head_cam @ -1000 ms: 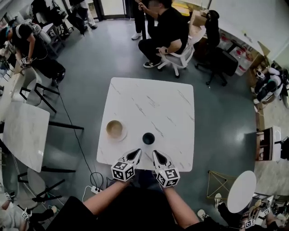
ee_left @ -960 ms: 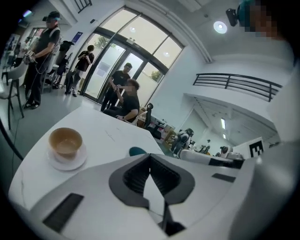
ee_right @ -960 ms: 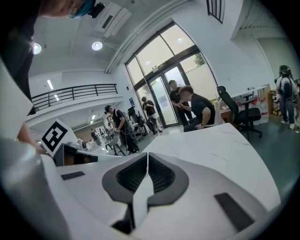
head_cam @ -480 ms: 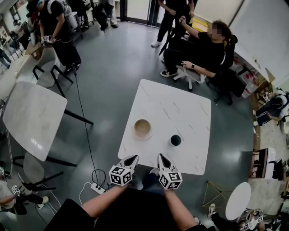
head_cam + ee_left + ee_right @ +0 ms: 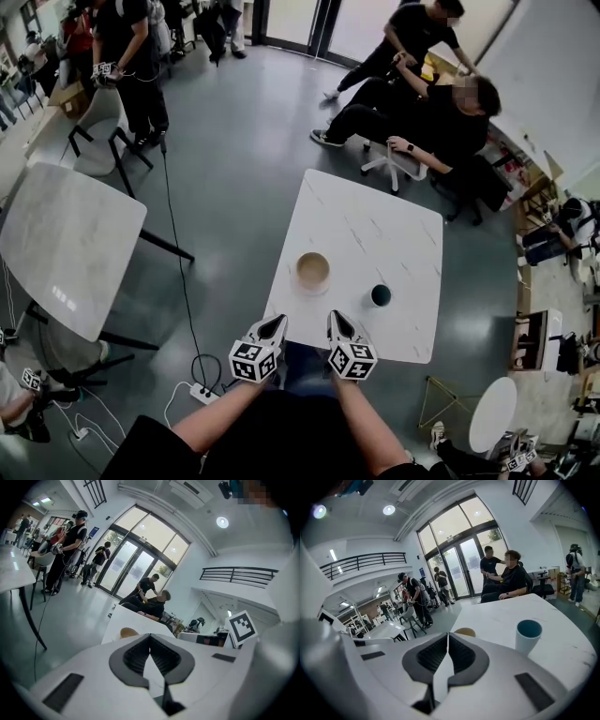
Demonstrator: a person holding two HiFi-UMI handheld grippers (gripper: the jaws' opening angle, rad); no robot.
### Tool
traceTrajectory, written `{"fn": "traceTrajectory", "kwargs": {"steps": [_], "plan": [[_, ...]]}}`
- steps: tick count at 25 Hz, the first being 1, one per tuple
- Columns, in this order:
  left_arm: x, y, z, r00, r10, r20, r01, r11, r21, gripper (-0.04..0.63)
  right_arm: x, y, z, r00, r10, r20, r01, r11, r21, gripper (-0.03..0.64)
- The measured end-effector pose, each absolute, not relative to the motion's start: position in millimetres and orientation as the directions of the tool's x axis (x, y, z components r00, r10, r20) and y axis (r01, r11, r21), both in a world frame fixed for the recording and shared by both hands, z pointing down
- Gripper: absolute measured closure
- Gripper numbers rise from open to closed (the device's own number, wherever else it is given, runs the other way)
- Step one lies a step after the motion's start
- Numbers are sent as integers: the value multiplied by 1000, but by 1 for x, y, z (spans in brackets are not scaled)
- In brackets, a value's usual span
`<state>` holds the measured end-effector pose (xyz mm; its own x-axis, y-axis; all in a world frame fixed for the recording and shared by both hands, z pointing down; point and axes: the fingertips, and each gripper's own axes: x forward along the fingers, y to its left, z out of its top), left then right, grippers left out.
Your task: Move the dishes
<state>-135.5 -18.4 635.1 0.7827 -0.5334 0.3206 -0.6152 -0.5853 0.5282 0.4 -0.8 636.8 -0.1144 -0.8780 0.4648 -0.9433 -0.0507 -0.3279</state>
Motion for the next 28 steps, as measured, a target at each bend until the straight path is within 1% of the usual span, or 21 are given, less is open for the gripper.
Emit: {"fn": "traceTrajectory", "kwargs": {"steps": [3, 8, 9, 11, 12, 17, 22, 28], "plan": [[-133, -35, 637, 781, -539, 315, -616, -580, 534, 578, 2, -20, 647, -112, -871, 478, -933, -73, -352, 597], [-126, -56, 647, 775, -535, 337, -626, -572, 531, 578, 12, -52, 667, -137, -861, 490, -928, -62, -368, 595], [-124, -60, 648, 772, -535, 344, -630, -571, 526, 578, 15, -56, 673, -142, -854, 501, -925, -66, -375, 585], [-118, -69, 652, 767, -533, 359, -638, -567, 521, 578, 20, -66, 685, -159, -838, 522, -915, -73, -396, 511], [-115, -74, 654, 764, -531, 367, -641, -564, 520, 578, 22, -71, 691, -166, -829, 534, -912, -78, -404, 506], [-97, -103, 666, 752, -524, 399, -657, -560, 504, 578, 42, -98, 725, -156, -784, 600, -905, -129, -404, 492], [-84, -138, 675, 733, -527, 430, -680, -541, 496, 578, 51, -130, 753, -175, -733, 657, -932, -92, -350, 492], [-71, -161, 686, 729, -510, 456, -684, -553, 475, 578, 62, -152, 782, -199, -678, 707, -916, -128, -380, 485]]}}
